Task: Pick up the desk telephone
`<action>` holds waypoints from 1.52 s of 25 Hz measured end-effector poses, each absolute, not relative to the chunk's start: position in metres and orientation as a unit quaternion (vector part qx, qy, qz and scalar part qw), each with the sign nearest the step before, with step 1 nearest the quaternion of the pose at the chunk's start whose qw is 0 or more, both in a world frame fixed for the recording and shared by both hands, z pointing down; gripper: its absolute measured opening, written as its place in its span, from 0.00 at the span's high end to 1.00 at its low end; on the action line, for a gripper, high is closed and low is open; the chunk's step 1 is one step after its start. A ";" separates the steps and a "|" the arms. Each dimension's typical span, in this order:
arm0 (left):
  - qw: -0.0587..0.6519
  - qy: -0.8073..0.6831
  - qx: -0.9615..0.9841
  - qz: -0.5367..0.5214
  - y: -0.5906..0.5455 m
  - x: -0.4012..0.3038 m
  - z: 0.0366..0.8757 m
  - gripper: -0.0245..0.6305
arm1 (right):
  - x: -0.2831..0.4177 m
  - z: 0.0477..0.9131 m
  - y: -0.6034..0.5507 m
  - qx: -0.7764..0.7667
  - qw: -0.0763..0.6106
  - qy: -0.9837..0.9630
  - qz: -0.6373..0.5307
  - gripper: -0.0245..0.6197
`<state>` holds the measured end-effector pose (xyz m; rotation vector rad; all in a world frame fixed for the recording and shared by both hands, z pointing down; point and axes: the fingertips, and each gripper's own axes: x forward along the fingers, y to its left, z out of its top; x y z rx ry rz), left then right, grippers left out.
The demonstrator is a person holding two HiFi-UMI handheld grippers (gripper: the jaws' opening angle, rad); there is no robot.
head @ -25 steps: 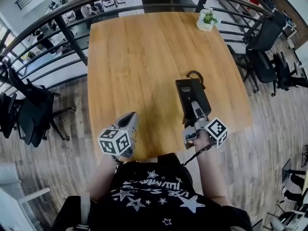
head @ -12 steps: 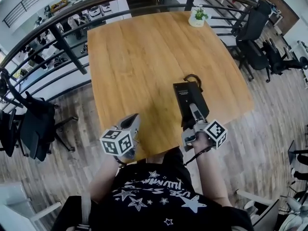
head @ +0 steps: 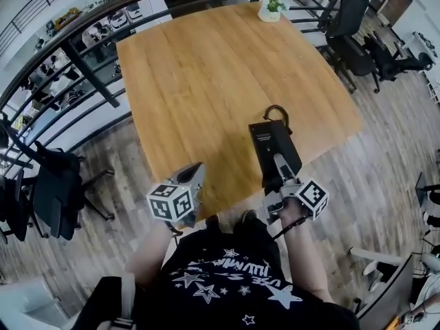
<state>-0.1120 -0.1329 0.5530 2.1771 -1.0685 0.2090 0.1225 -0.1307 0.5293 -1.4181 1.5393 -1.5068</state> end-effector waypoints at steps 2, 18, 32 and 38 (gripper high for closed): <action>0.348 -0.411 0.839 0.080 -0.123 -0.107 0.554 0.96 | 0.126 0.530 -0.118 -0.526 0.276 0.576 -0.561 0.64; 0.351 -0.410 0.838 0.075 -0.024 -0.055 0.532 0.96 | 0.133 0.523 -0.015 -0.486 0.259 0.588 -0.593 0.64; 0.331 -0.424 0.841 0.063 0.042 -0.069 0.513 0.96 | 0.132 0.507 0.042 -0.476 0.276 0.601 -0.580 0.64; 0.336 -0.424 0.839 0.060 0.051 -0.074 0.510 0.96 | 0.126 0.505 0.054 -0.475 0.272 0.600 -0.584 0.63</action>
